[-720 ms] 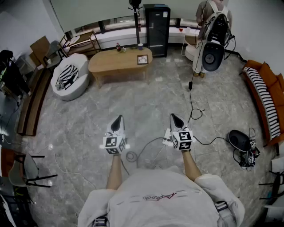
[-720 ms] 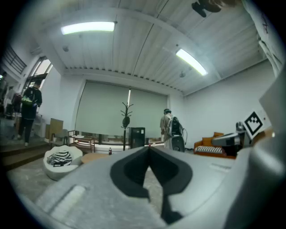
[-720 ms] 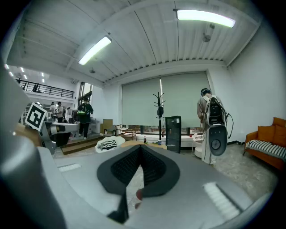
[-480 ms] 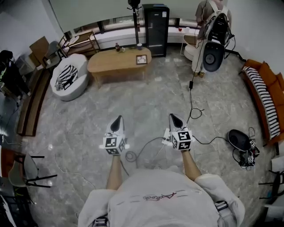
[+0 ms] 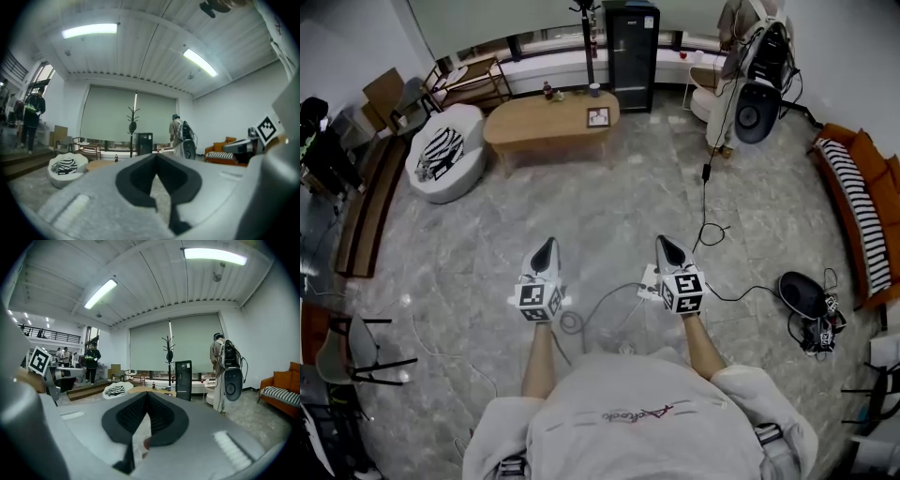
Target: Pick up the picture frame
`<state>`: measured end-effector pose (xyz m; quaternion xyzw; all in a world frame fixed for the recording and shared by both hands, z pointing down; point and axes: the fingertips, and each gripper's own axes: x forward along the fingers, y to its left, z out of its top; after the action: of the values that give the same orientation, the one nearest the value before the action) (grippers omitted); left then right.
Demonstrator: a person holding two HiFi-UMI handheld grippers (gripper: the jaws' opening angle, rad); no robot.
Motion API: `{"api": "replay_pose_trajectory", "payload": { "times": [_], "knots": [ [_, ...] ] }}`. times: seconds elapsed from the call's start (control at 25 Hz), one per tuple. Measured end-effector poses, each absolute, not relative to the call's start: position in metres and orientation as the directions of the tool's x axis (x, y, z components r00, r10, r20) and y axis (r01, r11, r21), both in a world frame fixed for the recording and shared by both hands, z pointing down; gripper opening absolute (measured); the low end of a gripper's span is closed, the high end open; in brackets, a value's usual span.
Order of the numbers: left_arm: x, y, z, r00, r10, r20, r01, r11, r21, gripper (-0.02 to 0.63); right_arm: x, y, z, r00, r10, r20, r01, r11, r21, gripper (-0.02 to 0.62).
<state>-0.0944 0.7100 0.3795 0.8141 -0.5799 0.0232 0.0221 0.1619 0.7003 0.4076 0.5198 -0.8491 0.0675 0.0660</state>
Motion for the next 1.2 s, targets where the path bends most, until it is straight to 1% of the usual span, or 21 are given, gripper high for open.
{"api": "replay_pose_trajectory", "payload": {
  "times": [0.16,0.68,1.2],
  "knots": [
    [-0.085,0.716,0.392,0.314,-0.945,0.088,-0.949,-0.314,0.010,0.003,0.173,0.701,0.412,-0.463,-0.867,0.185,-0.885,0.465,-0.038,0.005],
    [-0.058,0.706,0.393,0.288,-0.953,0.096,-0.957,-0.288,0.008,0.002,0.206,0.685,0.414,-0.474,-0.863,0.174,-0.879,0.474,-0.049,0.005],
    [-0.059,0.673,0.411,0.292,-0.950,0.109,-0.956,-0.292,0.016,0.003,0.202,0.654,0.430,-0.474,-0.860,0.189,-0.878,0.477,-0.033,0.005]
  ]
}}
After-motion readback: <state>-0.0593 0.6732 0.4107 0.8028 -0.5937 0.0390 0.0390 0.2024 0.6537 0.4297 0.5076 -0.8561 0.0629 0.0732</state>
